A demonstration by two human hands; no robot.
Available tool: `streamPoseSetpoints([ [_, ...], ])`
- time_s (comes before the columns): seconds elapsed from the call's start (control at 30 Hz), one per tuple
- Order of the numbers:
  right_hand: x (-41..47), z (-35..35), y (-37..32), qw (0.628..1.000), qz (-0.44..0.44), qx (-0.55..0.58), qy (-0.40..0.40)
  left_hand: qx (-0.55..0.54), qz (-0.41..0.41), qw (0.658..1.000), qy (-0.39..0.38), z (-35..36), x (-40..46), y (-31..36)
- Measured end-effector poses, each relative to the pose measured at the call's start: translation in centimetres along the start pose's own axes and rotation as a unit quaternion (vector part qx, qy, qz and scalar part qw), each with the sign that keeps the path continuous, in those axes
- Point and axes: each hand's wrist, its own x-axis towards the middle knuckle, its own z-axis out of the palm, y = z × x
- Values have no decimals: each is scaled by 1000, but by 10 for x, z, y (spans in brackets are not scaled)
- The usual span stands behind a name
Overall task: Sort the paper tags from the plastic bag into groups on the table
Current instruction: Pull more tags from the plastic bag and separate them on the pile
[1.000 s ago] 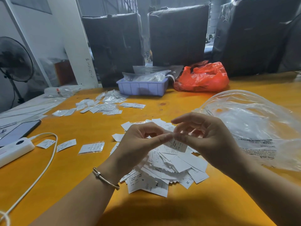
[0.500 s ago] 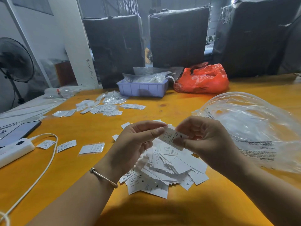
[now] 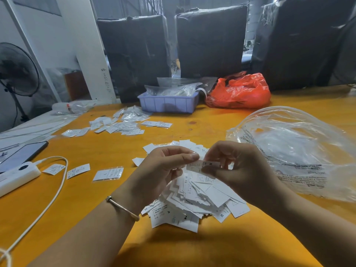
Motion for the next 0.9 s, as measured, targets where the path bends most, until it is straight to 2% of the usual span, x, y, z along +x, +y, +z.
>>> streamPoseSetpoints([
  [0.13, 1, 0, -3, 999, 9, 44, 5, -46, 10, 999, -20, 0, 1, 0],
  [0.27, 2, -2, -1, 992, 45, 115, 4, -85, 23, 996, 14, -5, 3, 1],
  [0.4, 2, -4, 0, 985, 69, 159, 4, -7, 67, 996, 52, -6, 1, 0],
  [0.53, 1, -2, 0, 975, 94, 202, -9, 94, 105, 990, 28, 2, -2, -2],
  [0.67, 1, -1, 0, 967, 126, 222, -22, 98, 144, 984, 31, 5, -3, -3],
  [0.9, 3, -4, 1, 962, 171, 210, -29, 60, 136, 987, 52, 2, -2, -2],
])
